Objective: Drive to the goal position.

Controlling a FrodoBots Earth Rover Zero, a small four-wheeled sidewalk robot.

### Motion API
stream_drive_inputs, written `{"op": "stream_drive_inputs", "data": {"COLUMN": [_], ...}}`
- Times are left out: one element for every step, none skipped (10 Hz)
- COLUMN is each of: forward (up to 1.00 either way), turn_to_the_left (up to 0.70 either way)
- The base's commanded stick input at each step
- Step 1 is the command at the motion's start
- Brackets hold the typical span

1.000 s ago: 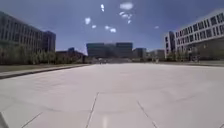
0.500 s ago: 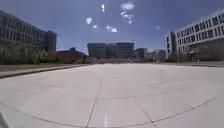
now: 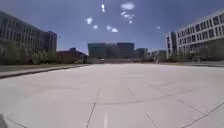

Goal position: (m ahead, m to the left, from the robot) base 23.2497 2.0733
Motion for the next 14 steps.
{"op": "stream_drive_inputs", "data": {"forward": [0.5,0.5,0.5,0.5,0.5,0.5,0.5,0.5,0.5,0.5,0.5,0.5,0.5,0.5], "turn_to_the_left": [0.0,0.0,0.0,0.0,0.0,0.0,0.0,0.0,0.0,0.0,0.0,0.0,0.0,0.0]}}
